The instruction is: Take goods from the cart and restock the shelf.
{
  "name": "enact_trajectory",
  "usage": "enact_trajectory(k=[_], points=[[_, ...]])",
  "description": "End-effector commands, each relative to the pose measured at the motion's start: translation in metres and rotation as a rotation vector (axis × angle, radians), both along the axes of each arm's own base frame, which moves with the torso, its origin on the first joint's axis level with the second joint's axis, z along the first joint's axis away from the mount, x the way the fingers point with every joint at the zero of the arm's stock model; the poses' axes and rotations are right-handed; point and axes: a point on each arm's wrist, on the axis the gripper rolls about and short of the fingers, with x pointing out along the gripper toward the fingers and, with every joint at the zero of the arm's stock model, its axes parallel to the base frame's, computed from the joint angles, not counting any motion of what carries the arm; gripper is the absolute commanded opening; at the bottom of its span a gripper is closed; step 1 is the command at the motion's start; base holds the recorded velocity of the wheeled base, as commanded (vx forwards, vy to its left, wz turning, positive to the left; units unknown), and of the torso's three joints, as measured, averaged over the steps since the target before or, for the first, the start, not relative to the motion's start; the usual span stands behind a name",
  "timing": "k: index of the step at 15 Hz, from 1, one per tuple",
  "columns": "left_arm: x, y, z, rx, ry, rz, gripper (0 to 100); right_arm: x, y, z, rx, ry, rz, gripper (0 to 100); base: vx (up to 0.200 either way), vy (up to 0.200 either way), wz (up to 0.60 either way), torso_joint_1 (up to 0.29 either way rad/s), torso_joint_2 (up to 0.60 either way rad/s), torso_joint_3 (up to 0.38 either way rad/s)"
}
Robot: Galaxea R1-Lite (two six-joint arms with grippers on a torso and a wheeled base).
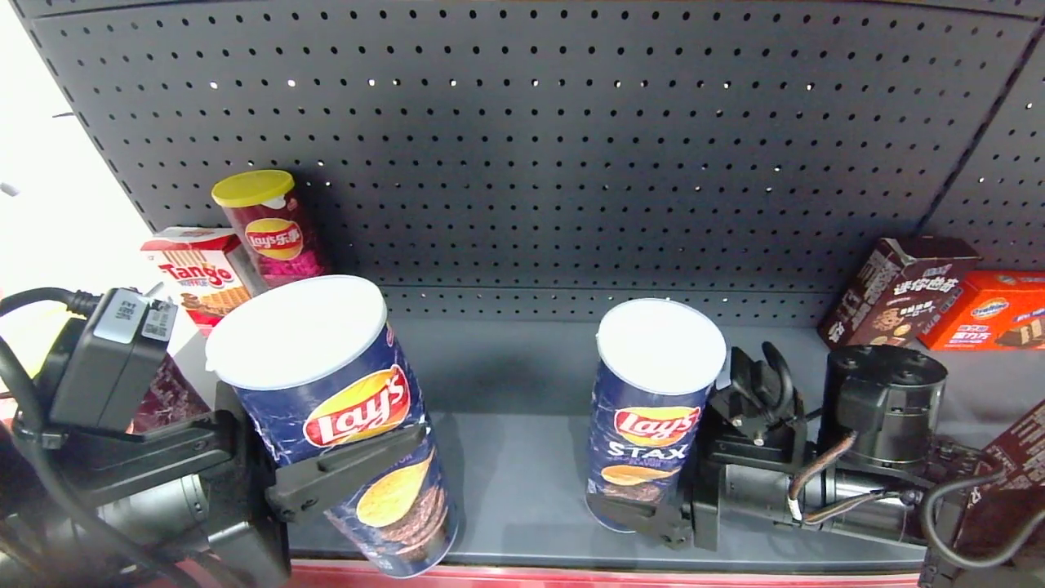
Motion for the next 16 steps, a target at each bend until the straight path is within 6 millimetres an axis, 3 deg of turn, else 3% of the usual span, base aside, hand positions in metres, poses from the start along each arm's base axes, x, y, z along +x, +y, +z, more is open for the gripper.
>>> enact_trajectory(k=[1, 4, 8, 16], points=[[0.0, 0.0, 0.0, 0.0, 0.001, 0.0, 0, -0.004, -0.008, -0.002, 0.011, -0.02, -0.024, 100, 0.0, 0.0, 0.0, 0.0, 0.0, 0.0], [0.0, 0.0, -0.001, 0.003, 0.004, -0.003, 0, -0.005, -0.021, 0.007, 0.06, -0.09, -0.059, 100, 0.0, 0.0, 0.0, 0.0, 0.0, 0.0], [0.0, 0.0, -0.001, 0.003, 0.004, -0.003, 0, -0.022, -0.031, 0.019, 0.09, -0.122, -0.052, 100, 0.0, 0.0, 0.0, 0.0, 0.0, 0.0], [-0.002, 0.0, -0.002, 0.004, 0.004, -0.006, 0, -0.08, -0.069, 0.043, 0.145, -0.165, -0.054, 100, 0.0, 0.0, 0.0, 0.0, 0.0, 0.0]])
